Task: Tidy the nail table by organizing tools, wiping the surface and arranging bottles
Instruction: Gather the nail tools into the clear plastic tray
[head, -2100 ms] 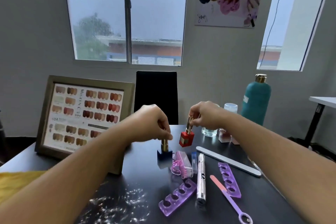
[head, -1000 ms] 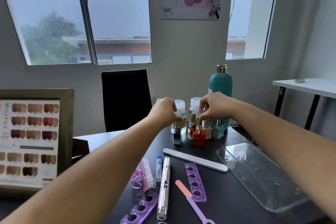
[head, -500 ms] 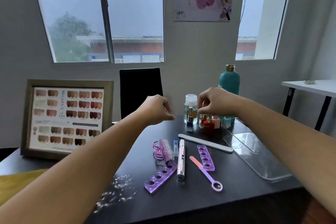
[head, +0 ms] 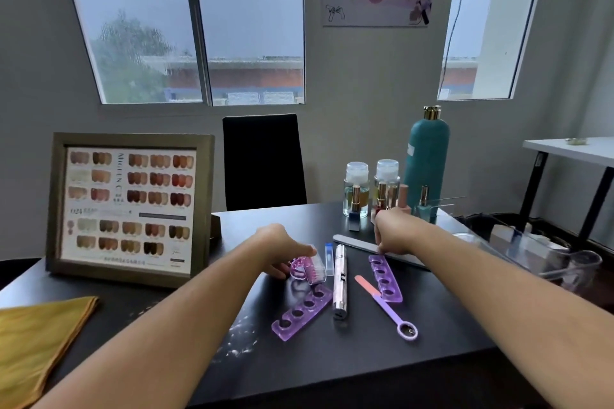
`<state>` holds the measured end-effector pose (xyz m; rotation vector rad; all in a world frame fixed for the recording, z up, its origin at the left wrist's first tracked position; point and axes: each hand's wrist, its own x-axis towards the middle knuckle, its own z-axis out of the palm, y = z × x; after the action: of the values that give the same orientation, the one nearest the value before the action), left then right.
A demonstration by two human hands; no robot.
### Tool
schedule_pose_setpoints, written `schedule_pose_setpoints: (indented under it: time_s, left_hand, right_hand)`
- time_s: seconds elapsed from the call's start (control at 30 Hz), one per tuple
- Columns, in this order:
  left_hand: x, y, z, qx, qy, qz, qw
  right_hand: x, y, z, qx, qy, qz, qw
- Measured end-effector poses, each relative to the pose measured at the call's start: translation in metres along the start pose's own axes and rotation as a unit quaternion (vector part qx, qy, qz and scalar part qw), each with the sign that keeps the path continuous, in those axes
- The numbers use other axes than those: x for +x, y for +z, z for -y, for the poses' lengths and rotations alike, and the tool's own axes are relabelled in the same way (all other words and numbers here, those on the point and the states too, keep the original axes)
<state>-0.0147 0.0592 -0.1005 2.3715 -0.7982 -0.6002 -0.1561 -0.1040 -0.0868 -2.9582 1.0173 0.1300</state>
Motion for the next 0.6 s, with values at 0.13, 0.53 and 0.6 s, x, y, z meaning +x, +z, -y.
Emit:
schedule_pose_setpoints:
  time_s: [0.13,0.53,0.6]
  left_hand:
    - [0.004,0.002,-0.006,-0.035,-0.004,0.009,0.999]
    - [0.001,-0.005,-0.005,-0.039,0.036,-0.038,0.998]
    - [-0.005,-0.011,-0.013,-0.051,0.067,-0.067,0.994]
  right_hand:
    - [0.002,-0.002,0.001,0.031,0.007,0.002,0.999]
    - [0.001,-0.019,0.0,0.159,-0.021,-0.045,0.986]
    - [-0.002,-0.031,-0.004,0.193,-0.037,-0.085,0.977]
